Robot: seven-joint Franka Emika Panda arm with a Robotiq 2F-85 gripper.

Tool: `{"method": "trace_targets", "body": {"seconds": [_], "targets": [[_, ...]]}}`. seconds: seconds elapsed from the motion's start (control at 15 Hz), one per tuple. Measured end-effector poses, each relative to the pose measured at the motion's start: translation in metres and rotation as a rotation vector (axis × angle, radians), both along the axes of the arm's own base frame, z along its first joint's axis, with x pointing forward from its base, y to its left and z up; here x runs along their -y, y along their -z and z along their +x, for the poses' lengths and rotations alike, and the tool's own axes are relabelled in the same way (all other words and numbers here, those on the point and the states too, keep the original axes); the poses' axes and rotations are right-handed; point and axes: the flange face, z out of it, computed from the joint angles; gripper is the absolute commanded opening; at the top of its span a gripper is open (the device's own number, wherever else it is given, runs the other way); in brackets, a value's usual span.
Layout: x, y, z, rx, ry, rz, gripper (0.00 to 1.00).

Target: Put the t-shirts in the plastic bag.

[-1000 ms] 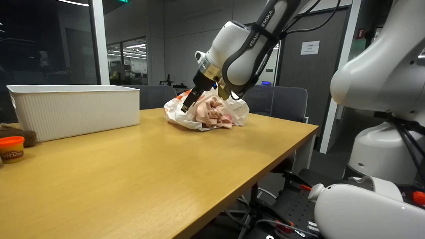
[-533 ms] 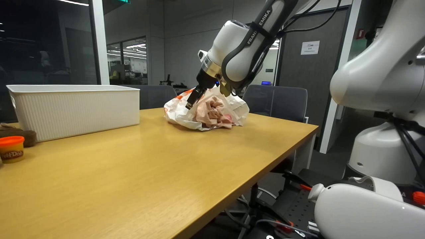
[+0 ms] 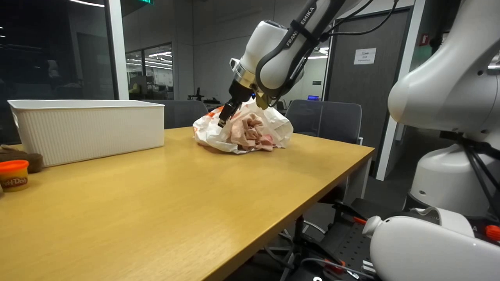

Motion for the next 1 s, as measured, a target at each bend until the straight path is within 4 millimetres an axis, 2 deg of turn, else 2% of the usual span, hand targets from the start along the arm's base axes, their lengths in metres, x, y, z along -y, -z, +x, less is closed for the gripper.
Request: {"method": "trace_targets", "body": {"seconds": [0.27,0.6,0.67,0.73,0.8,1.0], "targets": [[0.005,-0.010,0.011,-0.004,0.016,0.002,1.00],[0.010,-0.002,0.011,-0.057,0.031,0.023,1.00],[0.010,0.000,0.011,-0.067,0.031,0.029,0.75],[0.011,0.001,0.011,-0.075,0.032,0.035,0.73],[0.011,0.002,0.011,-0.081,0.028,0.037,0.67],[0.009,0.004,0.014,-0.090,0.003,0.045,0.44]]}}
